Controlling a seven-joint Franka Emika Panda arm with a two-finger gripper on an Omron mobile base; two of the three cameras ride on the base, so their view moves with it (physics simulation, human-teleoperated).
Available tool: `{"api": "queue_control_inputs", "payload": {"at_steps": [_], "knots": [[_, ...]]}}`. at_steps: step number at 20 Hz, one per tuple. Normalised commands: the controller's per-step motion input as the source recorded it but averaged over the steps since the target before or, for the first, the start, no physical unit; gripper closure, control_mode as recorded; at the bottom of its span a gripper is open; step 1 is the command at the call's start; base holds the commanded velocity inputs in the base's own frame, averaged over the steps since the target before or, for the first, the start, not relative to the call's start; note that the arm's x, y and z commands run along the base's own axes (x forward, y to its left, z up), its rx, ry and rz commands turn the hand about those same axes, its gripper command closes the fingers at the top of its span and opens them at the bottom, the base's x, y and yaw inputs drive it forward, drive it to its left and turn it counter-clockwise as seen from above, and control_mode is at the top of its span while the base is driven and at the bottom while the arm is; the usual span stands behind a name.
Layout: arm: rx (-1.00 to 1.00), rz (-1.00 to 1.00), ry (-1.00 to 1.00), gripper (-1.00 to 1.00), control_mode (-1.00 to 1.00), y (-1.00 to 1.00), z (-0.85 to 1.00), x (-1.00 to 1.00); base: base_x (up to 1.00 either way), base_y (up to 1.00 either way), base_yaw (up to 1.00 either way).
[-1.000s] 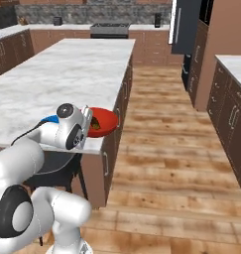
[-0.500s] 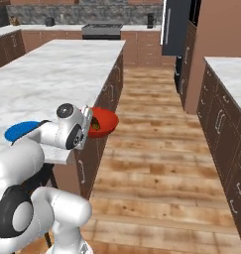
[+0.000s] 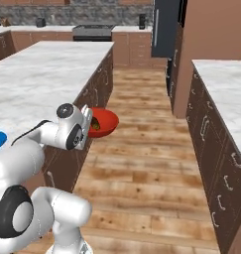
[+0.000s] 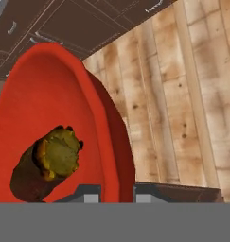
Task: Pick the chicken drumstick and sweet potato from their plates and place them in the bowl. Then put the bowl in the fridge.
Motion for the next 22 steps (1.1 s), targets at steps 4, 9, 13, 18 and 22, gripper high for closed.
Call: {"api": "queue_control_inputs", "payload": {"at_steps": [4, 9, 13, 18, 22], "knots": [[0.0, 0.0, 0.0, 1.0, 1.0, 0.0, 0.0, 0.0, 0.79, -0.4, 0.0], [0.0, 0.0, 0.0, 1.0, 1.0, 0.0, 0.0, 0.0, 0.9, -0.25, 0.01], [0.0, 0.0, 0.0, 1.0, 1.0, 0.0, 0.0, 0.0, 0.93, -0.01, 0.14], [0.0, 0.0, 0.0, 1.0, 1.0, 0.0, 0.0, 0.0, 0.93, 0.0, 0.15], [0.0, 0.0, 0.0, 1.0, 1.0, 0.0, 0.0, 0.0, 0.93, 0.0, 0.14]]}}
